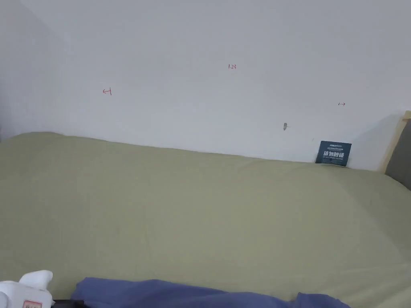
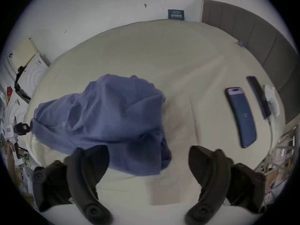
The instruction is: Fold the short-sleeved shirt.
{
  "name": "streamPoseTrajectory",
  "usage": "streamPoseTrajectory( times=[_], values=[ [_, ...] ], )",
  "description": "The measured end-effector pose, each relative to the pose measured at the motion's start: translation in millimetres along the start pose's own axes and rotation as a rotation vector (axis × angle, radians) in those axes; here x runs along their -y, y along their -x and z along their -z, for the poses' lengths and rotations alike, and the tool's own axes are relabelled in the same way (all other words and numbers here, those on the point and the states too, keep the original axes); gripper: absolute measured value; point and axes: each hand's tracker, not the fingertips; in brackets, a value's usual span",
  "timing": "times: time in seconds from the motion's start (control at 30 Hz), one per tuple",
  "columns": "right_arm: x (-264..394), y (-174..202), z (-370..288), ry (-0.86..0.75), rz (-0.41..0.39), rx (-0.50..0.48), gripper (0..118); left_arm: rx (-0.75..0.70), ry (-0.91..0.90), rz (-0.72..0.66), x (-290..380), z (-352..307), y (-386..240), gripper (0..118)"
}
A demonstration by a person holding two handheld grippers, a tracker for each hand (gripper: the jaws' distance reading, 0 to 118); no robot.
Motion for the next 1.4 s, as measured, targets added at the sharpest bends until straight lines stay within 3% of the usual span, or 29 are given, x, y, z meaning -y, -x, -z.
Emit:
streamPoseTrajectory(
  times=[0.17, 0.23, 0.27, 0.3, 0.33, 0.53, 0.6, 0.63, 0.67, 0.7, 0.73, 0.77, 0.87, 1.0, 1.13, 1.17, 1.2, 1.27, 1.3, 1.33, 1.4],
  values=[
    [-2, 30, -47, -0.127, -0.018, 0.028, 99, 0.043, -0.089, 0.068, 7, -40, -16, 97],
    [-1, 43, -55, -0.137, -0.003, -0.006, 91, 0.042, -0.119, 0.071, 16, -50, -21, 83],
    [0, 49, -58, -0.145, -0.012, -0.045, 77, 0.045, -0.136, 0.067, 19, -51, -19, 66],
    [5, 59, -61, -0.145, -0.036, -0.092, 36, 0.048, -0.143, 0.058, 22, -49, -16, 27],
    [7, 64, -59, -0.138, -0.039, -0.119, 0, 0.053, -0.144, 0.048, 24, -49, -16, 1],
    [19, 84, -44, -0.107, -0.031, -0.162, 0, 0.131, -0.124, -0.082, 28, -28, 26, 0],
    [21, 90, -40, -0.096, -0.033, -0.177, 0, 0.265, -0.112, -0.177, 24, -18, 47, 0],
    [22, 91, -40, -0.096, -0.033, -0.182, 0, 0.346, -0.094, -0.226, 22, -10, 58, 2],
    [22, 93, -41, -0.097, -0.038, -0.187, 0, 0.434, -0.096, -0.268, 22, -2, 68, 15],
    [21, 95, -41, -0.098, -0.044, -0.190, 0, 0.494, -0.096, -0.299, 24, 6, 76, 59],
    [21, 96, -42, -0.099, -0.045, -0.190, 0, 0.499, -0.099, -0.334, 25, 6, 72, 94],
    [20, 96, -44, -0.100, -0.048, -0.193, 0, 0.505, -0.082, -0.359, 26, 12, 71, 115],
    [18, 100, -47, -0.107, -0.073, -0.195, 0, 0.553, -0.046, -0.475, 30, 38, 80, 116],
    [14, 105, -48, -0.119, -0.088, -0.205, 0, 0.678, -0.147, -0.600, 38, 58, 68, 116],
    [12, 109, -41, -0.114, -0.093, -0.235, 0, 0.699, -0.132, -0.532, 25, 56, 34, 114],
    [14, 110, -40, -0.113, -0.094, -0.236, 0, 0.690, -0.115, -0.494, 20, 55, 26, 109],
    [15, 110, -39, -0.110, -0.097, -0.238, 0, 0.667, -0.093, -0.470, 16, 56, 20, 82],
    [19, 109, -35, -0.103, -0.098, -0.238, 0, 0.468, -0.010, -0.435, 0, 74, 31, 7],
    [20, 108, -34, -0.100, -0.095, -0.237, 0, 0.383, 0.026, -0.403, -3, 80, 34, 7],
    [22, 105, -34, -0.093, -0.088, -0.239, 0, 0.516, -0.032, -0.437, -4, 81, 36, 7],
    [25, 100, -33, -0.088, -0.075, -0.241, 0, 0.502, -0.061, -0.437, 0, 62, 25, 7]
  ],
)
